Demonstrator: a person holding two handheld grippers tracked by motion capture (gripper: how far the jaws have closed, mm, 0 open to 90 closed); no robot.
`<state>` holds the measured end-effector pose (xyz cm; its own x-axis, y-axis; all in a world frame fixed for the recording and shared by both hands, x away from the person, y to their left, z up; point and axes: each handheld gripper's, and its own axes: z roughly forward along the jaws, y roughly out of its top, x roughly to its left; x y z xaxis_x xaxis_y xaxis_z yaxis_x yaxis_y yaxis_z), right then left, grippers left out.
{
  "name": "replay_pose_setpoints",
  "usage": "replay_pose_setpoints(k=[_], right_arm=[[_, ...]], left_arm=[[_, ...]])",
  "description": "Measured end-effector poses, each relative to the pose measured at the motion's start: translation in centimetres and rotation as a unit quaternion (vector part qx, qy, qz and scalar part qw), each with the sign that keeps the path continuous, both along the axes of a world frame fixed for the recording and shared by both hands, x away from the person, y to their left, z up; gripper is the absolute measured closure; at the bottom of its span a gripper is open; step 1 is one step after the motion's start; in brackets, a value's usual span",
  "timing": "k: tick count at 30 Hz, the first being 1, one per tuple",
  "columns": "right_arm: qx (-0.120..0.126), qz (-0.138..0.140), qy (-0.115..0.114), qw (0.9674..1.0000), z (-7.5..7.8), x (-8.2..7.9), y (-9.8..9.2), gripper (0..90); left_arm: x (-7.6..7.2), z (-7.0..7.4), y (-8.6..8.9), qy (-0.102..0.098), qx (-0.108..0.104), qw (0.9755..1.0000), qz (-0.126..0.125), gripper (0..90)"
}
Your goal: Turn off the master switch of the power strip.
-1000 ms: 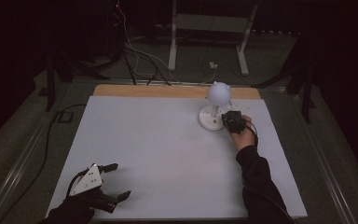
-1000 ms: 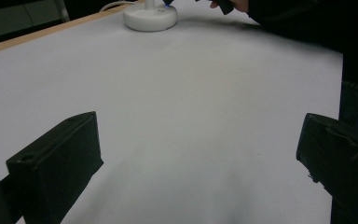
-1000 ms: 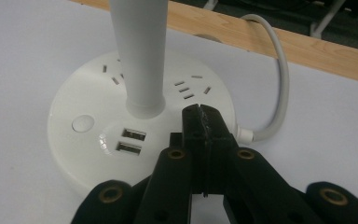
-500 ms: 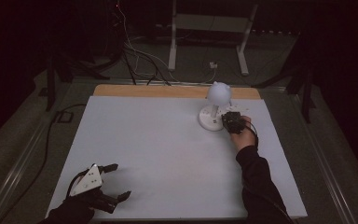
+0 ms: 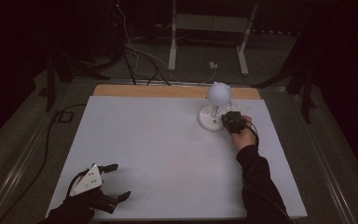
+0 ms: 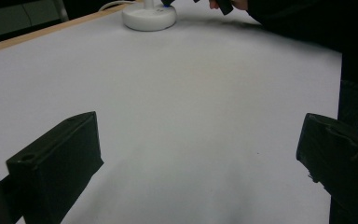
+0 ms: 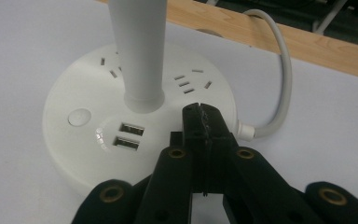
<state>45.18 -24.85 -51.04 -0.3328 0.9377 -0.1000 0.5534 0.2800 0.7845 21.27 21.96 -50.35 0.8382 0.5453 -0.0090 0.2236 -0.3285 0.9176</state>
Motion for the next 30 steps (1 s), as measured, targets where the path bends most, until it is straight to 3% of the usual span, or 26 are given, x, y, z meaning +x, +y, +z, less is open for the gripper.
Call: replay_pose_setpoints(k=[13,16,20,25,26,30], right_arm=[[-0.021,-0.003,-0.006,0.9998,0.0,-0.1,0.5,90.0],[-0.003,-0.002,0.008,1.0000,0.8,0.1,0.2,90.0],[0.034,-0.006,-0.011,0.9993,1.5,-0.2,-0.3,90.0],[0.040,-0.001,-0.012,0.9991,2.3,-0.7,-0.2,89.5],[0.042,-0.004,-0.013,0.9990,2.4,-0.9,-0.2,87.3],[0.056,-0.003,-0.024,0.9982,2.8,-1.3,-0.8,60.8]], left_arm=[[0.1,0.0,0.0,0.000,0.000,1.0000,0.004,0.4],[0.1,0.0,0.1,-0.001,-0.001,1.0000,0.005,0.4],[0.0,0.1,0.1,-0.001,-0.001,1.0000,0.006,0.4],[0.0,0.1,0.1,-0.003,-0.001,1.0000,0.005,0.4],[0.0,0.1,0.1,-0.004,-0.001,1.0000,0.005,0.4],[-0.1,0.1,0.1,-0.005,-0.002,1.0000,0.005,0.4]])
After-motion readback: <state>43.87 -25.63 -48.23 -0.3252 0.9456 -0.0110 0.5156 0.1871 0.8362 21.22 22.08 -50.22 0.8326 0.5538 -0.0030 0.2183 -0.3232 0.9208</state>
